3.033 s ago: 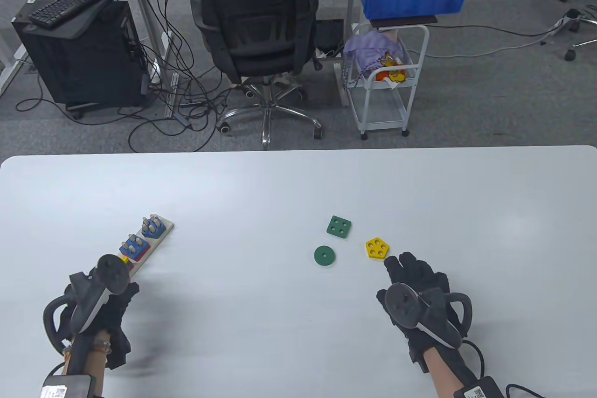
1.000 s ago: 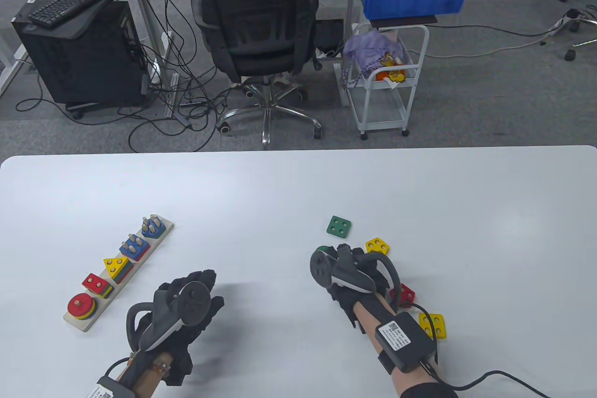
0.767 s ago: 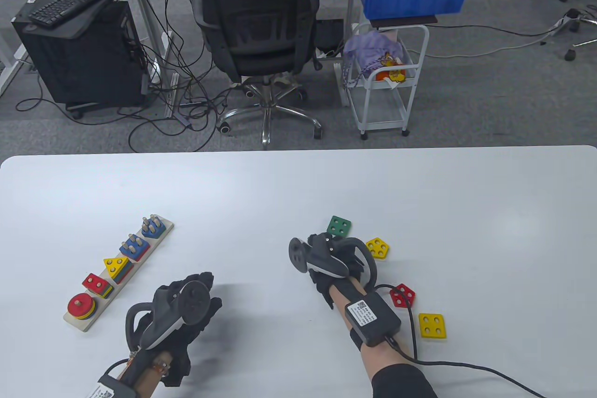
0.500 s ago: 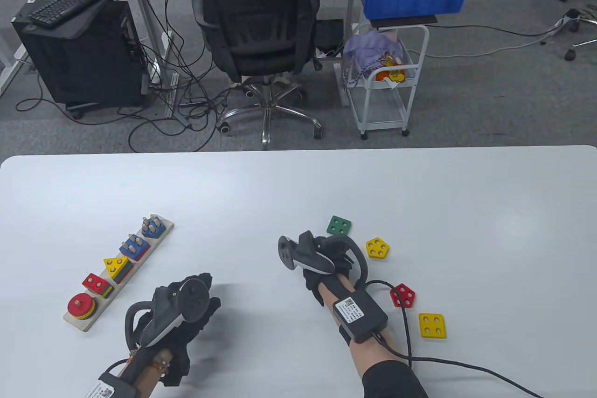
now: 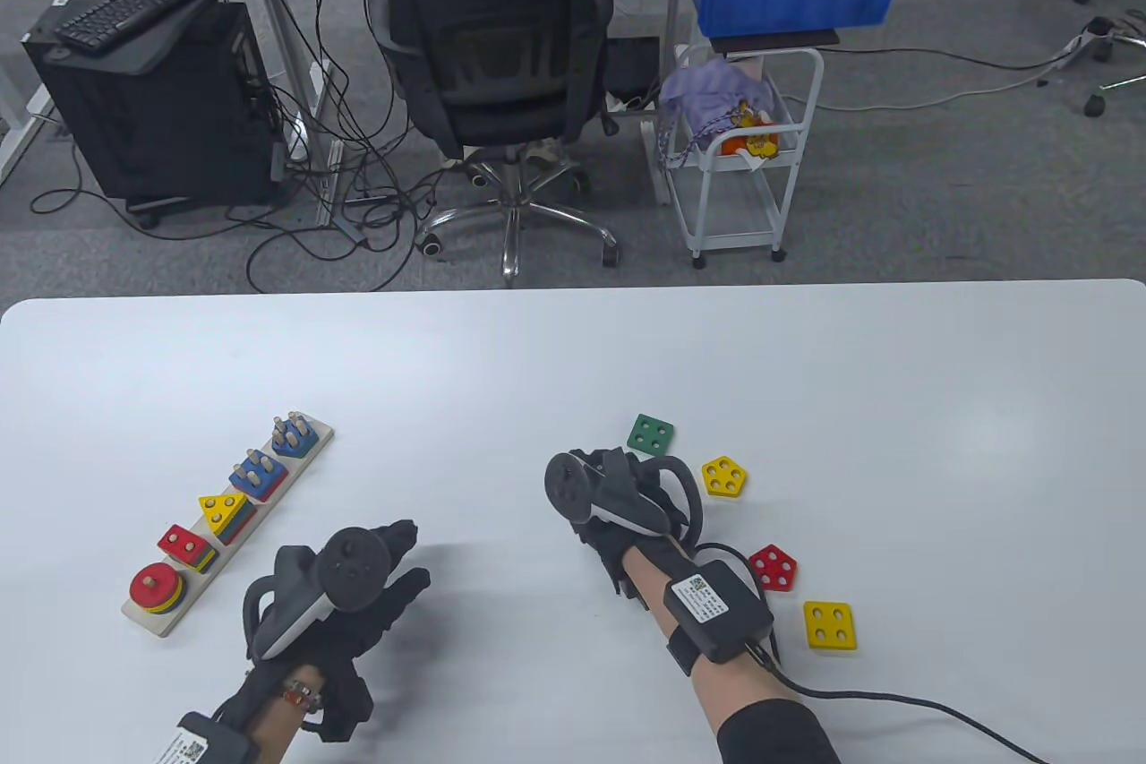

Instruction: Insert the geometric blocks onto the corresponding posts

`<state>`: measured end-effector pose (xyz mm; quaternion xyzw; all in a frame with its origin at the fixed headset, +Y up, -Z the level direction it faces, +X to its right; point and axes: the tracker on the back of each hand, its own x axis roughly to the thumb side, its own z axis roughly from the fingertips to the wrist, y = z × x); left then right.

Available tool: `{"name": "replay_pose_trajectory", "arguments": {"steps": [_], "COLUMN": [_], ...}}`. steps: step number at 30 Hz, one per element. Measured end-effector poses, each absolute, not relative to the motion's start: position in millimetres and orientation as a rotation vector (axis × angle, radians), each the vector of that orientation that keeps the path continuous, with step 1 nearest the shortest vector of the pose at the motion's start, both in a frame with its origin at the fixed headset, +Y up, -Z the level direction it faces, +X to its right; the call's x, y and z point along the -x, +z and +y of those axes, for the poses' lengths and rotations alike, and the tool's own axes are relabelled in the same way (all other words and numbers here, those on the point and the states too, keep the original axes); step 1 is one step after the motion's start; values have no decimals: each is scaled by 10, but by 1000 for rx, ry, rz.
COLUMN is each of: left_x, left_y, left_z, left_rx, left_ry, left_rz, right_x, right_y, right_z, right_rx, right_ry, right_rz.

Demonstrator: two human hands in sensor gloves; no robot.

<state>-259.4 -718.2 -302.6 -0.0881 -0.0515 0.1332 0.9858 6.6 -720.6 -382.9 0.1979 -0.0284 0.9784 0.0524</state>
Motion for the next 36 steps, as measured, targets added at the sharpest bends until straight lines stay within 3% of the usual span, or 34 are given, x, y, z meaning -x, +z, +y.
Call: {"name": "replay_pose_trajectory", "arguments": {"steps": [7, 11, 13, 16, 29, 36], "left_x": [2587, 2517, 2471, 2432, 2330, 2627], "left_y": [-3023, -3020, -3010, -3001, -2970, -3059], "left_z": [-7172, -7247, -7305, -7339, -7410, -7292], "left_rx": [295, 475, 635, 697, 765, 515], "left_ry": [732, 1041, 1230, 1346, 1603, 1448], "left_rz": [-214, -298, -337, -374, -353, -241], "right_x": [10, 92, 149, 200, 221, -90], "right_y": [-3377, -3143, -3017, -2907, -2761, -2732], "right_z": [-6762, -6669, -6641, -6627, -6710, -6716], "right_rx": [-838, -944, -1016, -1074, -1022, -1035], "right_ry": [2533, 2327, 2236, 2185, 2118, 2297], "right_rz": [-316, -330, -404, -486, -563, -357]}}
